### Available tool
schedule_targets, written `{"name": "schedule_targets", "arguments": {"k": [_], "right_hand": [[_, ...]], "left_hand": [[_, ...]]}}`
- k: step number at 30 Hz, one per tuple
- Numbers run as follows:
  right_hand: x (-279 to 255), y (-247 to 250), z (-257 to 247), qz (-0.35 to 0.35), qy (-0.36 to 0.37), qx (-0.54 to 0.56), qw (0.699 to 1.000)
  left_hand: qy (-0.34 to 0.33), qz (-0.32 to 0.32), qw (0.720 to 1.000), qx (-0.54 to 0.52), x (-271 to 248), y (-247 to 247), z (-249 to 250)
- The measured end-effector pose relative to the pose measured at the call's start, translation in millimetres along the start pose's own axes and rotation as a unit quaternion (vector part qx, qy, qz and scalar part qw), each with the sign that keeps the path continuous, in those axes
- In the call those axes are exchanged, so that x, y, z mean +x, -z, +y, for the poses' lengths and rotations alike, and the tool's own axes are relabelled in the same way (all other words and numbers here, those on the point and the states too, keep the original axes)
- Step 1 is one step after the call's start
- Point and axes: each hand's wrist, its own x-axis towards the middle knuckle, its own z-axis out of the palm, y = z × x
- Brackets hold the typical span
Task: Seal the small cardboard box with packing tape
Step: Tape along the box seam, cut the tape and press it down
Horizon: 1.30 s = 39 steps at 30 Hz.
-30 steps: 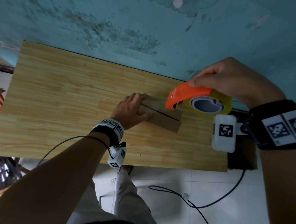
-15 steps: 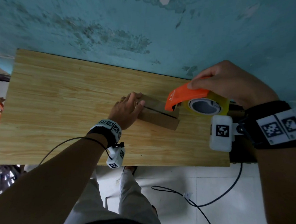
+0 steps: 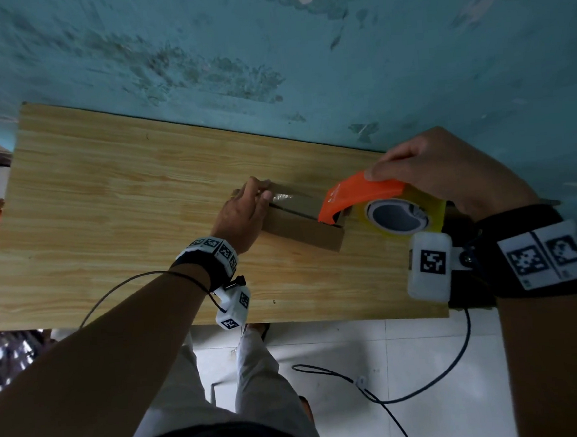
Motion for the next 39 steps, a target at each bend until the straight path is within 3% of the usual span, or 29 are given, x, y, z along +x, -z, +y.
{"name": "schedule_targets", "arguments": {"k": [10,20,30,39], "right_hand": [[2.4,-16.0,26.7,0.001,-0.023,0.001,1.000],[4.7,-34.5,41.2,-0.009,-0.015,-0.066,0.998],[-2.9,-53.6,76.2,0.003,-0.033,-0.051,0.998],[-7.4,-70.9,114.0,0.038,0.021,-0.033,0.999]], "left_hand": [[0.002,0.012,0.999,-0.038,-0.5,-2.8,-4.5],[0.025,0.011,0.997,-0.071,4.7,-4.4,-9.3],[0.005,0.027,0.999,-0.030,0.0,-9.3,-9.0],[0.006,0.025,0.999,0.039,0.7,-11.1,-5.4]]}}
